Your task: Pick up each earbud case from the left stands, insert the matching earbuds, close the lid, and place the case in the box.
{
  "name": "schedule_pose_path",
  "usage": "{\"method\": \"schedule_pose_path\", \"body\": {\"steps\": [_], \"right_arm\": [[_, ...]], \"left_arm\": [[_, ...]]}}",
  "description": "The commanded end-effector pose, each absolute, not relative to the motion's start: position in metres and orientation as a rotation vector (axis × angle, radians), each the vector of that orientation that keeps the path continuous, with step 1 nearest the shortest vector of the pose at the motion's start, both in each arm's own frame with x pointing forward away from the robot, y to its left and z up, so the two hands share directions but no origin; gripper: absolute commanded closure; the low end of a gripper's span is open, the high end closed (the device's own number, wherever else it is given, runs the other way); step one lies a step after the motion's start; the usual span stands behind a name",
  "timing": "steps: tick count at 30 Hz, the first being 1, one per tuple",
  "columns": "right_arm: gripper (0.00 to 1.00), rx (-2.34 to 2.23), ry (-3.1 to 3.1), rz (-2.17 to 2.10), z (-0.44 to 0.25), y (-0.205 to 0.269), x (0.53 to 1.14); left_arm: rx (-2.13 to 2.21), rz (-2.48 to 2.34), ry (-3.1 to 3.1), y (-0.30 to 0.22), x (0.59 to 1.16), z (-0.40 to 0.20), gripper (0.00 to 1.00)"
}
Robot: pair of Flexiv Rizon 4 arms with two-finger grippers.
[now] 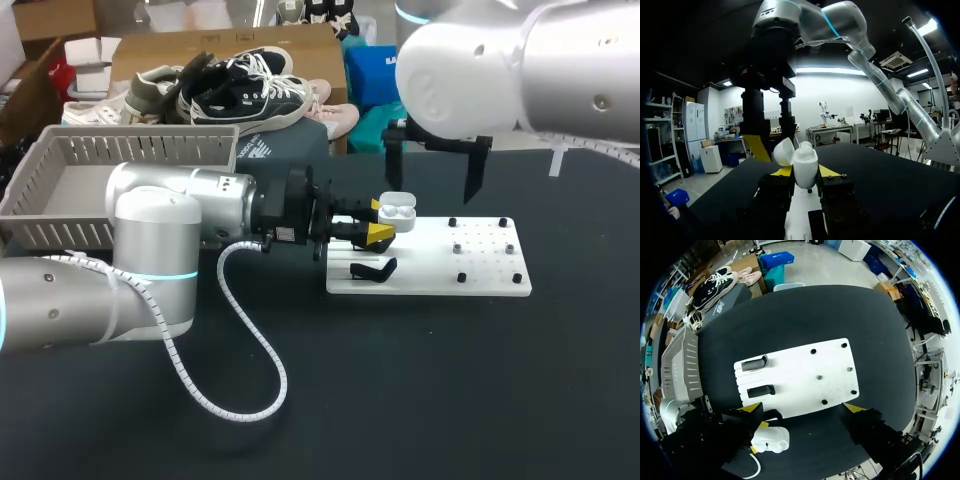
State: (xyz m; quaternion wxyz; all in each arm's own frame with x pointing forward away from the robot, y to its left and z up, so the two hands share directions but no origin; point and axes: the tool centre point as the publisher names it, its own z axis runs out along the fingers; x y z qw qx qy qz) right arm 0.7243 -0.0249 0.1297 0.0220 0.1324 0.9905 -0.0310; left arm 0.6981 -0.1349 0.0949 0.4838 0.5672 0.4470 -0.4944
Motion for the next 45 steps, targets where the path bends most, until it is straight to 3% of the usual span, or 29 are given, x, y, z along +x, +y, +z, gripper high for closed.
{"method": "schedule_pose_path", "body": {"steps": [1,17,27,45], "right_arm": [[0.0,0.41,3.059,-0.084,0.131,-0.028,0.714],[0.0,0.377,3.055,-0.068,0.137,-0.026,0.693],[0.0,0.406,2.914,-0.034,0.154,-0.049,0.691],[0.0,0.351,2.84,0.042,0.164,-0.056,0.687]], "left_arm": [[1.379,-1.203,1.088,-0.135,0.698,0.095,1.0],[1.379,-1.203,1.088,-0.135,0.698,0.095,1.0],[1.378,-1.204,1.088,-0.133,0.697,0.096,1.0],[1.127,-1.154,1.265,-0.049,0.692,0.132,1.0]]}}
